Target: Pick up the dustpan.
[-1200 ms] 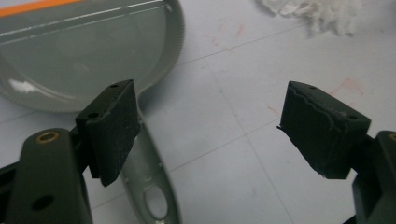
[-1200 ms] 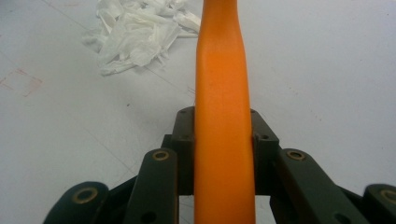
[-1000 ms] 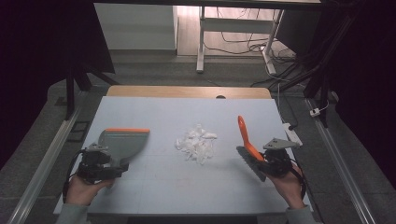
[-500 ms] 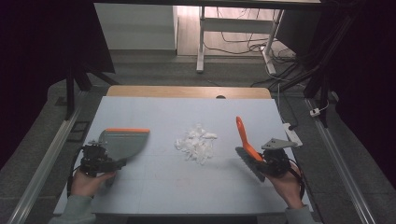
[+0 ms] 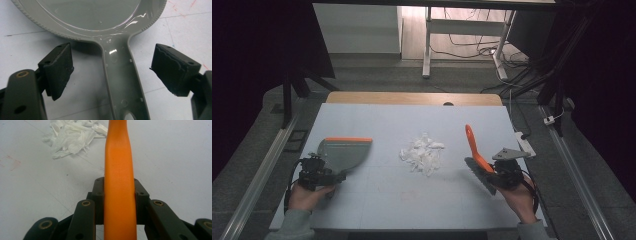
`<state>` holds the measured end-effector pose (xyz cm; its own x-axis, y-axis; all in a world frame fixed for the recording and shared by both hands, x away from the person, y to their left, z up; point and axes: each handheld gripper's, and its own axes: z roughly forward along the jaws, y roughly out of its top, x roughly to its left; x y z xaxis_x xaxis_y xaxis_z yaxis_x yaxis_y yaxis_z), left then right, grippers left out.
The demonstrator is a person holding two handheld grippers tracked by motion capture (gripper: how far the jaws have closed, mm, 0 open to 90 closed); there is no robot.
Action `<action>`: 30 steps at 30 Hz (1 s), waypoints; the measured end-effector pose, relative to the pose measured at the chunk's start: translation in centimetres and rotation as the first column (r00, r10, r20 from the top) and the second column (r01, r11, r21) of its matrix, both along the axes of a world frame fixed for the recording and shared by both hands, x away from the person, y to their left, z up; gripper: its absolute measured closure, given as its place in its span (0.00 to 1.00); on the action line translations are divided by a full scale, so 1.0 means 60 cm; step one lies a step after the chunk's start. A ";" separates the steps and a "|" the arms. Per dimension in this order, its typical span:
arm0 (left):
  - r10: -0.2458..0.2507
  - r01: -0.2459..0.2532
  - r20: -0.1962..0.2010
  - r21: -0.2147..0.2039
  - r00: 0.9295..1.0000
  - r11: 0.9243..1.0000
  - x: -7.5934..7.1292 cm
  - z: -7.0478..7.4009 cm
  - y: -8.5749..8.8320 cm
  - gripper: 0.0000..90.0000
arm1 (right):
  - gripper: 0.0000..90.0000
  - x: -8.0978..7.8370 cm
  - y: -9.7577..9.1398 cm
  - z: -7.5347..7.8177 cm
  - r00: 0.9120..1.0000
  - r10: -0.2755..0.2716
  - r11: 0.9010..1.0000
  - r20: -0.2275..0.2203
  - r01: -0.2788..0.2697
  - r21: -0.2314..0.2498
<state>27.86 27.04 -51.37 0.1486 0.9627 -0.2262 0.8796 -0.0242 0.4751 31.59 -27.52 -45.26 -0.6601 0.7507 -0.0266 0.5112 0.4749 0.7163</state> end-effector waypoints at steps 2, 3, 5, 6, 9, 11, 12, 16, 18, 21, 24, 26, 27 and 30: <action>0.001 -0.001 -0.007 -0.001 1.000 1.000 0.002 -0.007 0.000 0.22 | 0.78 0.000 0.000 0.000 1.000 0.000 1.000 0.001 0.000 -0.002; 0.004 -0.004 -0.011 -0.003 1.000 1.000 0.003 -0.009 0.000 0.23 | 0.78 0.000 0.000 0.000 1.000 -0.001 1.000 0.001 0.001 -0.002; 0.004 -0.004 -0.013 -0.003 1.000 1.000 0.004 -0.012 -0.001 0.24 | 0.78 0.000 0.000 0.000 1.000 -0.002 1.000 0.001 0.002 -0.001; 0.004 -0.004 -0.013 -0.003 1.000 1.000 0.004 -0.012 -0.001 0.26 | 0.78 0.000 0.000 0.000 1.000 -0.002 1.000 0.001 0.002 -0.001; 0.015 -0.015 -0.011 -0.004 1.000 1.000 0.007 -0.017 -0.001 0.29 | 0.78 0.000 0.000 -0.001 1.000 -0.003 1.000 -0.001 0.003 -0.004; 0.017 -0.017 -0.014 -0.005 1.000 1.000 0.008 -0.018 -0.001 0.32 | 0.78 0.000 0.000 -0.001 1.000 -0.003 1.000 -0.001 0.003 -0.005; 0.018 -0.018 -0.013 -0.008 1.000 1.000 0.008 -0.019 0.000 0.33 | 0.78 0.000 0.001 -0.001 1.000 -0.002 1.000 -0.001 0.002 -0.005; 0.027 -0.027 -0.015 -0.015 1.000 1.000 0.010 -0.022 0.001 0.39 | 0.78 0.001 0.001 -0.001 1.000 -0.002 1.000 0.000 0.002 -0.006; 0.022 -0.022 -0.015 -0.018 1.000 1.000 0.010 -0.022 0.002 0.43 | 0.78 0.001 0.001 -0.001 1.000 -0.002 1.000 0.000 0.002 -0.006; 0.020 -0.020 -0.014 -0.040 1.000 0.999 0.011 -0.022 0.006 0.48 | 0.78 0.001 0.001 -0.002 1.000 -0.002 1.000 0.000 0.002 -0.009; 0.016 -0.017 -0.012 -0.048 1.000 0.999 0.010 -0.022 0.006 0.53 | 0.78 0.000 0.002 -0.002 1.000 -0.002 1.000 -0.001 0.002 -0.009; 0.015 -0.015 -0.009 -0.057 1.000 0.998 0.011 -0.022 0.004 0.55 | 0.78 0.000 0.002 -0.002 1.000 -0.002 1.000 -0.001 0.002 -0.008; 0.015 -0.015 -0.009 -0.057 1.000 0.998 0.011 -0.022 0.004 0.57 | 0.78 0.000 0.002 -0.002 1.000 -0.002 1.000 -0.001 0.002 -0.008; 0.009 -0.010 -0.008 -0.075 1.000 0.997 0.011 -0.023 0.005 0.62 | 0.78 0.001 0.001 -0.002 1.000 -0.003 1.000 0.000 0.003 -0.008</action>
<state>28.55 27.34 -52.74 0.1372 0.9444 -0.2988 0.8834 0.0198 0.4681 31.63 -27.43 -45.37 -0.6577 0.7526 -0.0331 0.5125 0.4792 0.7125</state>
